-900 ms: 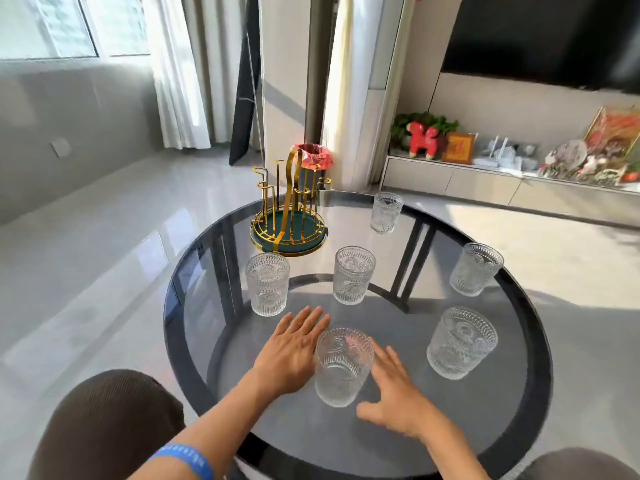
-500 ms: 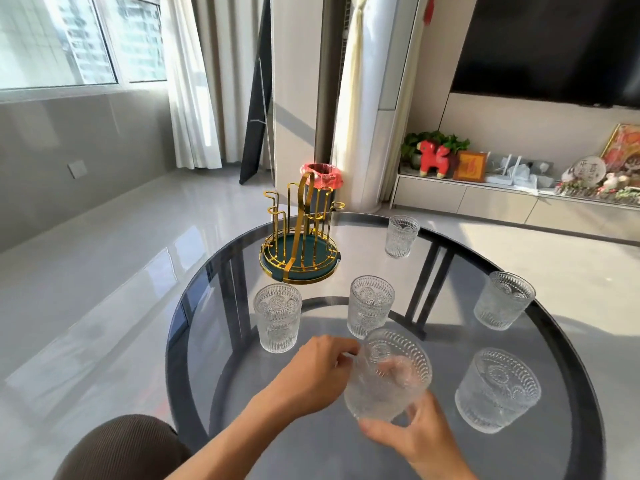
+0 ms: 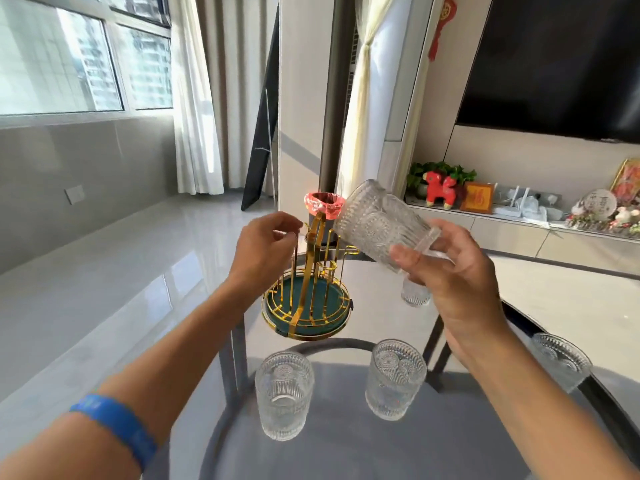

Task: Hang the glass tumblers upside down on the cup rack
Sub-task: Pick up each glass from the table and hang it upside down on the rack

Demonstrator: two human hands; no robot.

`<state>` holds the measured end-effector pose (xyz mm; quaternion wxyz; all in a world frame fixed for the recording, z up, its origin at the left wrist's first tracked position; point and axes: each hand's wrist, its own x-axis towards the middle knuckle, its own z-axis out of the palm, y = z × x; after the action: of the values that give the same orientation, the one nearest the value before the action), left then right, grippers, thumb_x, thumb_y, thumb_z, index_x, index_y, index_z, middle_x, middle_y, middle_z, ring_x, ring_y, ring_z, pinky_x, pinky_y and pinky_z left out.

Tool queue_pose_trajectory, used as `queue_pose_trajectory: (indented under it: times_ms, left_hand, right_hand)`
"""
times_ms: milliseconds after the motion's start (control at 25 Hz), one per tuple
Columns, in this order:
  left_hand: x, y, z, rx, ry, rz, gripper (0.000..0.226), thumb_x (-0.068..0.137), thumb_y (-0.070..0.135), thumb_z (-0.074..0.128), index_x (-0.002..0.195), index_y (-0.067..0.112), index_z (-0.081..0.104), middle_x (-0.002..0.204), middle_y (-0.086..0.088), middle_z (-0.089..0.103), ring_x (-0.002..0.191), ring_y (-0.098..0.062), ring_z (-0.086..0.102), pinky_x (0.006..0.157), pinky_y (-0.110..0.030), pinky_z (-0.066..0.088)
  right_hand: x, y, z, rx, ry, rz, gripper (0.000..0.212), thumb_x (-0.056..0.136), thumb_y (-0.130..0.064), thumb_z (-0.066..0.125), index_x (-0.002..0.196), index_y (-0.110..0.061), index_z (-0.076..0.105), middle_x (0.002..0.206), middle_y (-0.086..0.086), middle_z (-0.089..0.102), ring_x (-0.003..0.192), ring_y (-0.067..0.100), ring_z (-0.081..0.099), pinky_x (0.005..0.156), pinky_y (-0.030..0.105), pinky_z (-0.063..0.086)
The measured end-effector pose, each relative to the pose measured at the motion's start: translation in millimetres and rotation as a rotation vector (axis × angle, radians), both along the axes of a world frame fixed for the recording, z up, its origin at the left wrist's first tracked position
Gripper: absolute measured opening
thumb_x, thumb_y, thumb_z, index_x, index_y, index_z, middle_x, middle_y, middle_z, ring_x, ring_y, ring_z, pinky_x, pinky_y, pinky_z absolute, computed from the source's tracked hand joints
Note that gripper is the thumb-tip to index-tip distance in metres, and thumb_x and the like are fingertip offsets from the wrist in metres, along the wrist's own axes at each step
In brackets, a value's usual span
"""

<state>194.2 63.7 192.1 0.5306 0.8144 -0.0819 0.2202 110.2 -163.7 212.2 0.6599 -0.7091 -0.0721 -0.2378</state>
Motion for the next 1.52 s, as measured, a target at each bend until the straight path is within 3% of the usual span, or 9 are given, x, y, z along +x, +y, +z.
queue_pose_trajectory:
  times_ms: [80, 200, 280, 400, 600, 1080, 1280, 1400, 1520]
  left_hand:
    - [23, 5, -5, 0.065, -0.07, 0.03, 0.021, 0.094, 0.012, 0.056, 0.109, 0.018, 0.071, 0.1, 0.007, 0.069, 0.087, -0.001, 0.063, 0.066, -0.014, 0.045]
    - [45, 5, -9, 0.18, -0.107, -0.003, 0.03, 0.095, 0.011, 0.05, 0.118, 0.017, 0.067, 0.113, 0.0, 0.068, 0.102, -0.019, 0.064, 0.077, -0.026, 0.049]
    - [53, 3, -12, 0.384, -0.119, -0.061, 0.038, 0.096, 0.009, 0.045, 0.128, 0.017, 0.062, 0.133, -0.004, 0.063, 0.122, -0.024, 0.055, 0.092, -0.031, 0.042]
    - [60, 4, -16, 0.672, -0.109, -0.117, 0.051, 0.093, 0.001, 0.04, 0.139, 0.017, 0.054, 0.147, -0.002, 0.051, 0.136, -0.025, 0.043, 0.105, -0.039, 0.04]
    - [59, 6, -11, 0.891, -0.117, -0.097, 0.071, 0.078, -0.006, 0.043, 0.145, 0.02, 0.047, 0.154, 0.0, 0.043, 0.143, -0.026, 0.033, 0.108, -0.05, 0.04]
    - [58, 0, -17, 0.857, -0.091, -0.096, 0.078, 0.074, -0.007, 0.045, 0.147, 0.017, 0.042, 0.157, 0.002, 0.036, 0.14, -0.028, 0.036, 0.103, -0.047, 0.045]
    - [45, -2, -17, 0.814, 0.02, -0.145, 0.073, 0.085, 0.003, 0.054, 0.152, 0.016, 0.03, 0.161, -0.004, 0.028, 0.145, -0.03, 0.029, 0.108, -0.048, 0.037]
    - [-1, 4, -34, 0.583, -0.021, -0.074, 0.054, 0.09, 0.016, 0.055, 0.142, 0.016, 0.046, 0.149, -0.007, 0.046, 0.131, -0.03, 0.045, 0.101, -0.043, 0.043]
    - [-62, 18, -64, 0.742, -0.097, -0.084, 0.038, 0.091, 0.035, 0.052, 0.126, 0.023, 0.063, 0.134, 0.0, 0.058, 0.12, -0.023, 0.054, 0.09, -0.04, 0.051]
  right_hand:
    - [21, 4, 3, -0.015, -0.03, -0.027, 0.063, 0.054, -0.044, 0.086, 0.108, -0.035, 0.055, 0.1, -0.004, 0.069, 0.086, 0.005, 0.068, 0.066, 0.022, 0.053]
    - [45, 20, 1, -0.174, -0.037, -0.075, 0.062, 0.058, -0.039, 0.084, 0.108, -0.027, 0.049, 0.1, -0.001, 0.065, 0.085, 0.007, 0.063, 0.066, 0.024, 0.052]
    - [59, 31, -6, -0.359, -0.033, -0.119, 0.053, 0.062, -0.043, 0.081, 0.104, -0.025, 0.054, 0.102, 0.001, 0.067, 0.091, 0.017, 0.062, 0.072, 0.035, 0.053]
    - [77, 45, -14, -0.623, -0.062, -0.145, 0.043, 0.068, -0.044, 0.079, 0.105, -0.028, 0.064, 0.104, 0.001, 0.071, 0.095, 0.023, 0.062, 0.078, 0.038, 0.052]
    - [98, 61, -34, -0.934, 0.006, -0.12, 0.046, 0.071, -0.048, 0.072, 0.113, -0.03, 0.066, 0.113, 0.003, 0.071, 0.102, 0.029, 0.059, 0.084, 0.037, 0.049]
    - [105, 62, -51, -1.057, 0.164, 0.022, 0.042, 0.077, -0.043, 0.07, 0.115, -0.027, 0.062, 0.122, 0.002, 0.066, 0.111, 0.027, 0.057, 0.09, 0.045, 0.048]
    - [100, 58, -52, -1.068, 0.189, 0.063, 0.052, 0.082, -0.037, 0.069, 0.132, -0.03, 0.055, 0.144, 0.004, 0.052, 0.127, 0.028, 0.048, 0.101, 0.044, 0.042]
    - [76, 56, -58, -1.003, 0.112, 0.005, 0.054, 0.086, -0.035, 0.066, 0.137, -0.027, 0.051, 0.153, 0.006, 0.039, 0.136, 0.029, 0.038, 0.107, 0.042, 0.033]
    - [39, 56, -70, -0.89, -0.045, -0.093, 0.038, 0.086, -0.021, 0.063, 0.124, -0.017, 0.061, 0.136, 0.004, 0.058, 0.123, 0.026, 0.05, 0.095, 0.029, 0.038]
